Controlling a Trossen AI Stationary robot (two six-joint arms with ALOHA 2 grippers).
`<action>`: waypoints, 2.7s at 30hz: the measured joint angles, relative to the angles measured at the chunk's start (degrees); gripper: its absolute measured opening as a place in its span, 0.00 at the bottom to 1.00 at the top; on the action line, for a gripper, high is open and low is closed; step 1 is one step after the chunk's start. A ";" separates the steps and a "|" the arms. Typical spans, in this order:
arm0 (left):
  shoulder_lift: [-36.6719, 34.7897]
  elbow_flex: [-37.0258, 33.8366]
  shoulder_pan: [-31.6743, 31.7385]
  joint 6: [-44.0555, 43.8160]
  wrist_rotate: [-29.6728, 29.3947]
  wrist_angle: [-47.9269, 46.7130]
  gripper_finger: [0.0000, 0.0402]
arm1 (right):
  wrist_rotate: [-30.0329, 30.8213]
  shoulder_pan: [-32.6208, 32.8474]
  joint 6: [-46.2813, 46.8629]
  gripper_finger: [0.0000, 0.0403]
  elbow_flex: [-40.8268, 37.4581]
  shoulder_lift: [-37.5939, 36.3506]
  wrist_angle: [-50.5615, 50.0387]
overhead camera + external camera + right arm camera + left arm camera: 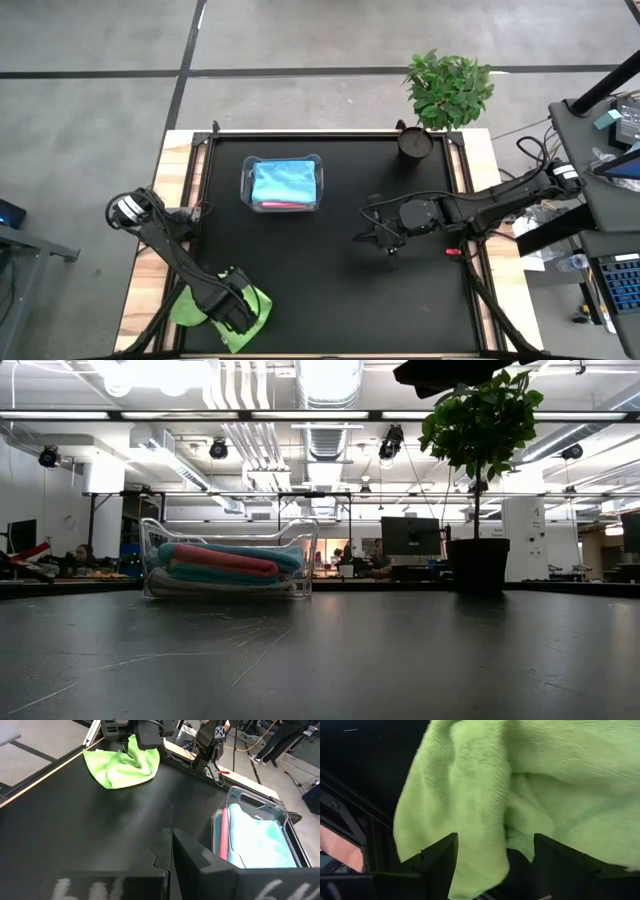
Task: Fold microfiber towels
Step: Fold the green microfiber cloth
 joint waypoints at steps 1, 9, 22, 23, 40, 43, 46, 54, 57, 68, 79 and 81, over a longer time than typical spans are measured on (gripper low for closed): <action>0.00 -0.51 0.02 0.00 -0.01 -0.02 0.61 | 0.00 0.00 -0.07 0.02 0.00 0.00 -0.02; 0.00 -4.56 0.02 0.35 -0.04 4.41 0.51 | 0.00 0.00 -0.51 0.02 0.00 0.00 -0.02; -0.28 -0.84 0.20 12.31 -9.95 6.72 0.01 | 0.04 0.00 1.85 0.02 0.00 0.03 -0.22; -0.46 -0.09 0.37 13.63 -11.97 6.53 0.01 | 0.04 0.00 2.22 0.02 0.00 0.20 -0.22; -11.75 3.10 10.20 48.78 -42.28 26.45 0.00 | -0.10 0.58 15.11 0.23 -0.81 4.85 3.34; -12.02 3.10 12.64 57.55 -42.51 33.16 0.00 | -0.13 0.66 14.82 0.31 -0.24 8.86 8.41; -12.01 3.10 14.54 64.25 -42.49 37.51 0.00 | -0.55 0.71 15.75 0.35 1.04 12.74 11.37; -11.61 2.15 17.67 70.38 -42.53 38.40 0.00 | -6.16 1.54 18.04 0.38 6.63 19.48 11.60; -11.61 1.22 18.08 71.42 -42.47 39.29 0.00 | -6.13 1.91 19.91 0.38 8.02 21.09 11.22; -11.58 0.58 18.16 76.75 -42.45 44.08 0.00 | 0.61 4.34 15.32 0.15 9.25 22.87 10.74; -11.39 0.41 18.14 68.56 -42.25 43.99 0.08 | 1.70 5.35 9.18 0.02 9.25 19.24 6.20; -11.39 0.41 18.14 67.09 -42.27 43.99 0.14 | 1.96 5.37 8.44 0.02 9.25 18.68 5.14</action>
